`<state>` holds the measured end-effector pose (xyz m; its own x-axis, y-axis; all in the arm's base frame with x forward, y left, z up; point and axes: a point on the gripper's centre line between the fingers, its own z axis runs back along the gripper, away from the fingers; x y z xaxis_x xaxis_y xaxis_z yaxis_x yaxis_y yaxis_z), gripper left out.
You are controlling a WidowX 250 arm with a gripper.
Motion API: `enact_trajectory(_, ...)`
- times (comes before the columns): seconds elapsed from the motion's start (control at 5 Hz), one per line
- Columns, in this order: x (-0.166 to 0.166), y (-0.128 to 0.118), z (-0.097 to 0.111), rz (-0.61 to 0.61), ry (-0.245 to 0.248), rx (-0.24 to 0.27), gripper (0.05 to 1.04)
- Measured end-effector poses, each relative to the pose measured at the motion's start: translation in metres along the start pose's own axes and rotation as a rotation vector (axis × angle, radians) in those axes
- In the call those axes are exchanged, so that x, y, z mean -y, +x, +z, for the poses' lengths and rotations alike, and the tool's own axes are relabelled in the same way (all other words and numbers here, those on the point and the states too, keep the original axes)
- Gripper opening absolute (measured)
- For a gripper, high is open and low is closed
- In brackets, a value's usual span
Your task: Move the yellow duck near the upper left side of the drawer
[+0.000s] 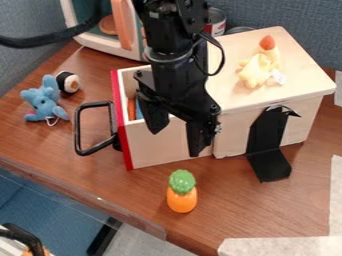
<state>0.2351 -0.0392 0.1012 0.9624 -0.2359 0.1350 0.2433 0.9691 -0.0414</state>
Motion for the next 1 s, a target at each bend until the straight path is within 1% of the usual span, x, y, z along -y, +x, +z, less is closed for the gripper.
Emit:
enact_trajectory(0.2,0.0,-0.002,-0.004,0.009,-0.003,-0.026,1.0)
enact_trajectory(0.4,0.015,0.031,0.015,-0.028,-0.006,0.018,1.0)
enact_trajectory(0.6,0.013,0.063,0.03,0.004,0.001,0.03,1.0)
enact_trajectory(0.8,0.007,0.096,0.038,0.063,0.045,0.056,1.0)
enact_trajectory(1.0,0.011,0.116,0.028,0.097,0.097,0.051,1.0)
